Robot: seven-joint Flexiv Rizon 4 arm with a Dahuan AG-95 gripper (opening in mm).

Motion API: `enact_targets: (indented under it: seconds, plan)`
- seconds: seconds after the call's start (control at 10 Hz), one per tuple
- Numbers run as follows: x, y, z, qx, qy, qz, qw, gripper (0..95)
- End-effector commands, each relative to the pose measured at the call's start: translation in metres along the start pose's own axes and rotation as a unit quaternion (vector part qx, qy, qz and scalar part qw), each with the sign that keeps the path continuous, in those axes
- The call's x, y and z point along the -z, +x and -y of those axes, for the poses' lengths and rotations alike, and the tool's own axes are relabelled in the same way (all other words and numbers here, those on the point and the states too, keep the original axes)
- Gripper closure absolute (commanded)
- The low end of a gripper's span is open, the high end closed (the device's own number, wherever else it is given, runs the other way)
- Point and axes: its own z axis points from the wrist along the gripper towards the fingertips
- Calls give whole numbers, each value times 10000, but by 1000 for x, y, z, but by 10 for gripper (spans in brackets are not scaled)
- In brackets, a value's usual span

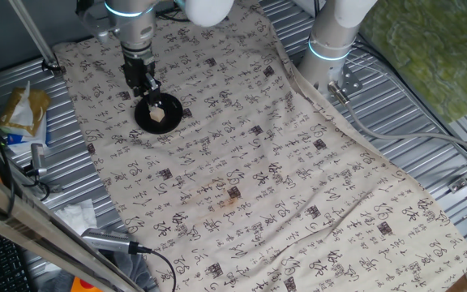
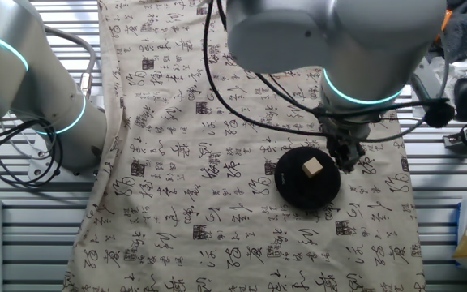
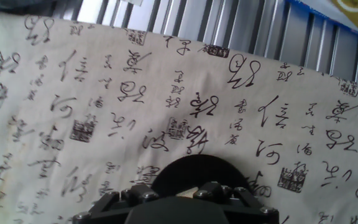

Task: Remove the object from the scale

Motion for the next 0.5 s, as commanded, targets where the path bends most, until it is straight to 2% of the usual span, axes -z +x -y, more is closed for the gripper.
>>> enact_targets:
  seconds: [0.1,0.5]
  plan:
    - [-4,0,1,0,-4,14,10000,380]
    - [-12,2,1,65,6,12,10000,380]
